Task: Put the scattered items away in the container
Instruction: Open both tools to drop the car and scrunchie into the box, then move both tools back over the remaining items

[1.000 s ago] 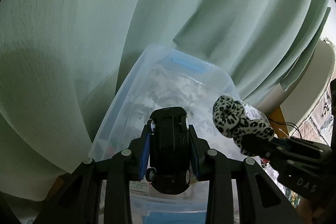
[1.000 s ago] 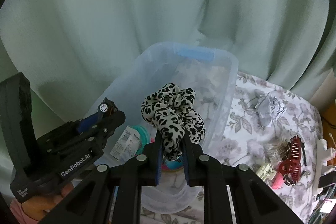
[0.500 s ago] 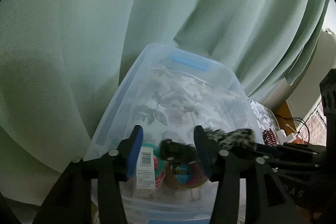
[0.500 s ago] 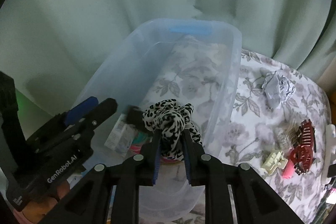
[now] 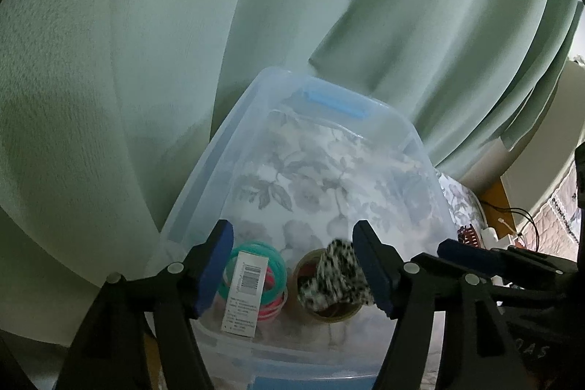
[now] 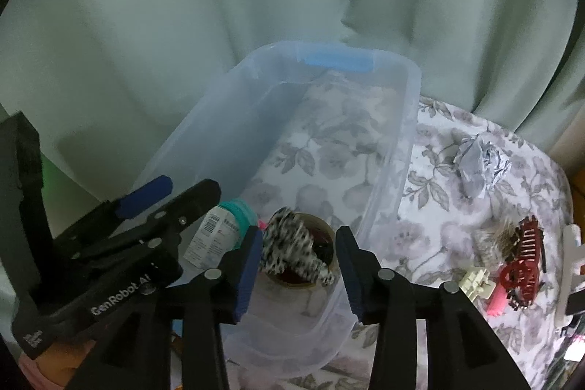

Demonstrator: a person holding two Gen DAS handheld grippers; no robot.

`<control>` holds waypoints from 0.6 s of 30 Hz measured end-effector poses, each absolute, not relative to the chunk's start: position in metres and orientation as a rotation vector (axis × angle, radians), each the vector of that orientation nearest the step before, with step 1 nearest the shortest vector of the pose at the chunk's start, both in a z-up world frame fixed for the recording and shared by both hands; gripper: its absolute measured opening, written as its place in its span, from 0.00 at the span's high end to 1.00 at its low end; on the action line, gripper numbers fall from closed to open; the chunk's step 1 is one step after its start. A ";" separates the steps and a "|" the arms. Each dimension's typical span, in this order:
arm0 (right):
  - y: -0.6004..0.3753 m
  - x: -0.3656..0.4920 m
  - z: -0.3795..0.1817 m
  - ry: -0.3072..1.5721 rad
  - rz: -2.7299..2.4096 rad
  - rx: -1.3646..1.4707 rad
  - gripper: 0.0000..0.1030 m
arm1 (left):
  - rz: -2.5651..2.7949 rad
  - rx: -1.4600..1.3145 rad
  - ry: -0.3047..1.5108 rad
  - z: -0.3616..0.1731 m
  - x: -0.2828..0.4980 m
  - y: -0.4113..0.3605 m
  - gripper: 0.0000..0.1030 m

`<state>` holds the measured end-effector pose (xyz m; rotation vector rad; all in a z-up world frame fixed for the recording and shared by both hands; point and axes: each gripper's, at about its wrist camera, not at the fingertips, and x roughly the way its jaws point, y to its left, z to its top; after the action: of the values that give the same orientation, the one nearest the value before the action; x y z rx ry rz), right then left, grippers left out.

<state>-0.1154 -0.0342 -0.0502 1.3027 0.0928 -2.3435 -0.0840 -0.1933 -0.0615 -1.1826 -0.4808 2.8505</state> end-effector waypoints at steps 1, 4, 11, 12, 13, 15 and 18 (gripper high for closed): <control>-0.033 -0.114 -0.049 0.090 -2.347 1.298 0.55 | 2.849 -1.186 -0.485 -0.061 -0.083 -0.193 0.33; -0.029 -0.110 -0.043 0.091 -2.358 1.280 0.55 | 2.848 -1.179 -0.486 -0.057 -0.082 -0.190 0.33; -0.013 -0.099 -0.028 0.051 -2.387 1.235 0.54 | 2.883 -1.131 -0.446 -0.040 -0.073 -0.176 0.32; -0.010 -0.097 -0.026 0.043 -2.392 1.228 0.54 | 2.886 -1.123 -0.432 -0.037 -0.072 -0.172 0.32; -0.006 -0.094 -0.024 0.035 -2.396 1.221 0.54 | 2.890 -1.115 -0.418 -0.034 -0.070 -0.169 0.32; 0.003 -0.089 -0.021 0.018 -2.406 1.209 0.53 | 2.892 -1.099 -0.391 -0.028 -0.067 -0.161 0.32; 0.018 -0.082 -0.015 -0.018 -2.426 1.187 0.53 | 2.896 -1.074 -0.343 -0.018 -0.061 -0.147 0.32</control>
<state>-0.0816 0.0176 -0.0153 1.1866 -0.0179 -2.4256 -0.0615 -0.1474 -0.0184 -1.0742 -0.3432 2.8959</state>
